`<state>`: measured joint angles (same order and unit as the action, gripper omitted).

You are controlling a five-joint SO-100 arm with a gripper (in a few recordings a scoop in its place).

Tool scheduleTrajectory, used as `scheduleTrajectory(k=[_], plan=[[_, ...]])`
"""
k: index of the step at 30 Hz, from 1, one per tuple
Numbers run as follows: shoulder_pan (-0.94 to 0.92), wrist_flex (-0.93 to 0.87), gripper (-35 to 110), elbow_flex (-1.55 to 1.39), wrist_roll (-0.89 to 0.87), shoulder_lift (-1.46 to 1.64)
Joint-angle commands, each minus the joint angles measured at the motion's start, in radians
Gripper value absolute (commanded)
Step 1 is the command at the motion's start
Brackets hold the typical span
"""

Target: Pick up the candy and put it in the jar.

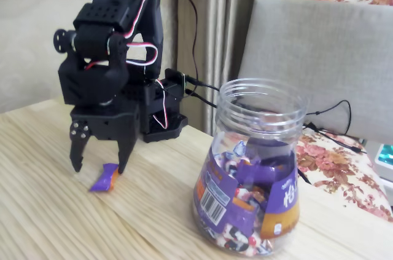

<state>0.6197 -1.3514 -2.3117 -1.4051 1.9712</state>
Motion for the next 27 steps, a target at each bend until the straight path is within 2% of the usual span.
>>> scheduleTrajectory(k=[1, 8, 11, 14, 16, 27], plan=[[0.017, 0.034, 53, -0.017, -0.018, -0.017], [0.005, 0.124, 45, -0.106, -0.026, -0.006], [0.005, 0.133, 31, -0.118, -0.018, 0.009], [-0.009, 0.126, 6, -0.146, -0.002, 0.075], [-0.018, 0.126, 1, -0.173, 0.026, 0.141], [-0.048, -0.008, 0, -0.192, 0.161, 0.460]])
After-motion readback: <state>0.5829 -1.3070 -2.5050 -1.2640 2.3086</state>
